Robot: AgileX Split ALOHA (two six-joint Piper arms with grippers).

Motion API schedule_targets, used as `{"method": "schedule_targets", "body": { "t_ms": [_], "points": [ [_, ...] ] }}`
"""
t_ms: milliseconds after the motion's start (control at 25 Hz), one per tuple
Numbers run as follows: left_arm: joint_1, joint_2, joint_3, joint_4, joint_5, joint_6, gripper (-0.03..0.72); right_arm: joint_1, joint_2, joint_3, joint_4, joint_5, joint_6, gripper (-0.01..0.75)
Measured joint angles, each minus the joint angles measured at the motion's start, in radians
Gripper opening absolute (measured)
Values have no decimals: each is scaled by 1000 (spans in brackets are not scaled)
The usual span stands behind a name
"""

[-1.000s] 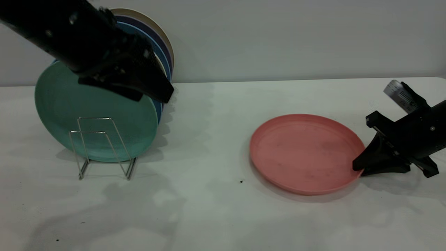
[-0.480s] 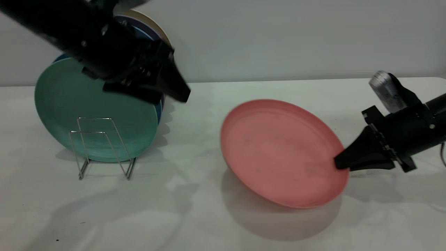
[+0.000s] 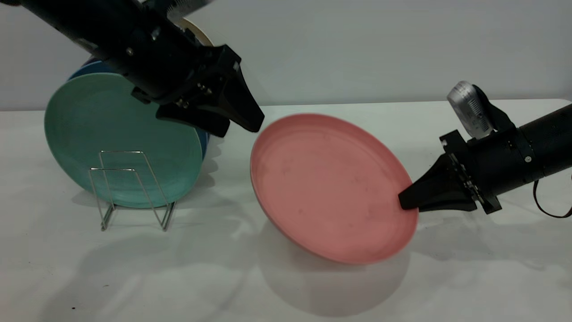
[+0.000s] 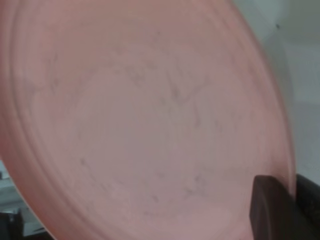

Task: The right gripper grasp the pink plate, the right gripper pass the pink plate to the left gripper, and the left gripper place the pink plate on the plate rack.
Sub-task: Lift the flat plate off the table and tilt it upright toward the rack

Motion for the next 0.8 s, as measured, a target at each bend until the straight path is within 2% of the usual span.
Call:
{"method": "schedule_targets", "body": {
  "t_ms": [280,400,560,800],
  "points": [
    [0,61,0,-137,-7,39,587,13,0,0,24,53,-47,18],
    [-2,76,0,-225,-15,91,557,17,0,0,24,59,-57,18],
    [-16,88,0,-300,-23,147,456,18,0,0,24,60,-58,19],
    [-27,117,0,-308,-29,156,205,18,0,0,23,61,-70,18]
  ]
}}
